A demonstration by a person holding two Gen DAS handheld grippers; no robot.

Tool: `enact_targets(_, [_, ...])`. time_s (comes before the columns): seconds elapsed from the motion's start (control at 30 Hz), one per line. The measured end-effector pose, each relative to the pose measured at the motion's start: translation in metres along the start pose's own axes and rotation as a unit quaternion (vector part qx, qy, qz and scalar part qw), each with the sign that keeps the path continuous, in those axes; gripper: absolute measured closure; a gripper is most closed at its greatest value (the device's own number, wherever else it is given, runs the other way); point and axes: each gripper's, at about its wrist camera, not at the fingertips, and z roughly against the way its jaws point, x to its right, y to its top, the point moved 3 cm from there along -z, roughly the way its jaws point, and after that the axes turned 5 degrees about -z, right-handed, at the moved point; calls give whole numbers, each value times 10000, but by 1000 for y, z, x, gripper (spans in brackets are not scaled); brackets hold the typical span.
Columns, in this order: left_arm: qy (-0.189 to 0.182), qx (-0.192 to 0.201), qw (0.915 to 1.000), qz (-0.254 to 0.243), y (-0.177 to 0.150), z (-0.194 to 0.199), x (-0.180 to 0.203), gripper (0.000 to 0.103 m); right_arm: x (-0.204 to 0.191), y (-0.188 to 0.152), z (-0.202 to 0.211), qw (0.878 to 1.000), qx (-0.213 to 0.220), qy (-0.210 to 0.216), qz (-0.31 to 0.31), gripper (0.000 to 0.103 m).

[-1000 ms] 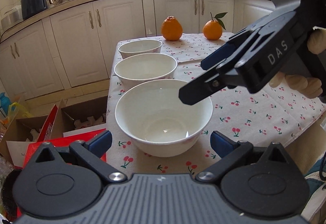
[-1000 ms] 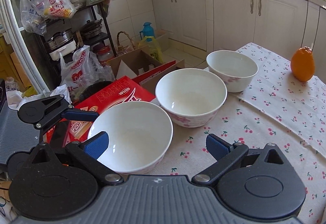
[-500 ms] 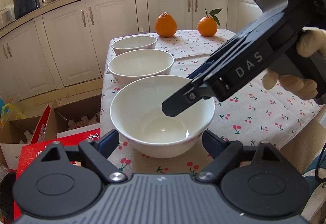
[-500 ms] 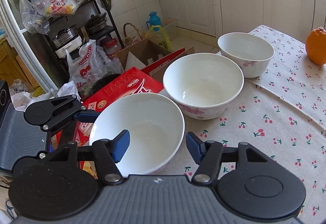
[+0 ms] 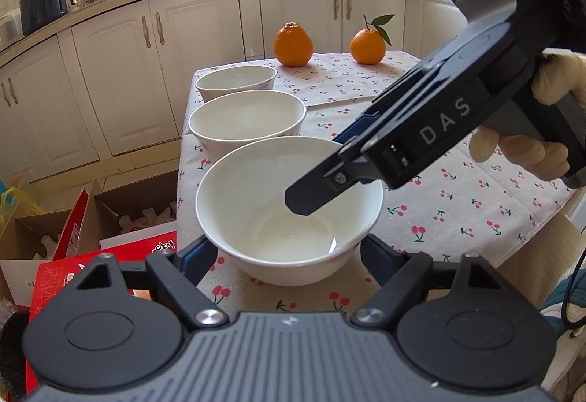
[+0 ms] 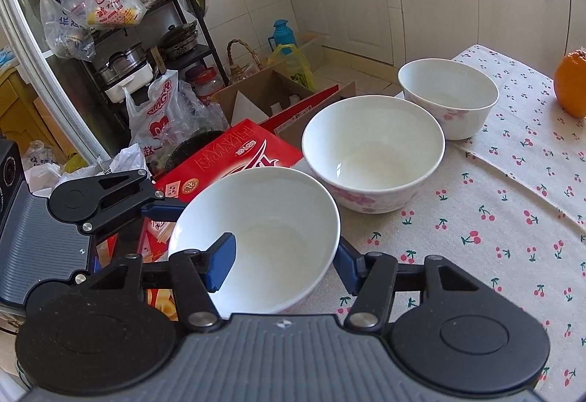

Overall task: Organize plates and bowls
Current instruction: 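Carry the white bowl with the right gripper beside the plate stack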

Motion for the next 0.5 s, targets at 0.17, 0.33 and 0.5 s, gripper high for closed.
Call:
enact_targets(0.17, [-78, 51, 9999, -72, 7, 2, 6, 18, 5, -4, 12, 10000, 83, -35, -27, 39])
enact_targets(0.33, [-244, 134, 9994, -183, 17, -1, 17, 18, 14, -10, 28, 9996, 194, -208, -85, 39])
enact_targets(0.5, [-462, 224, 9982, -302, 30, -9, 33, 18, 27, -17, 47, 9983, 306, -439, -227, 39])
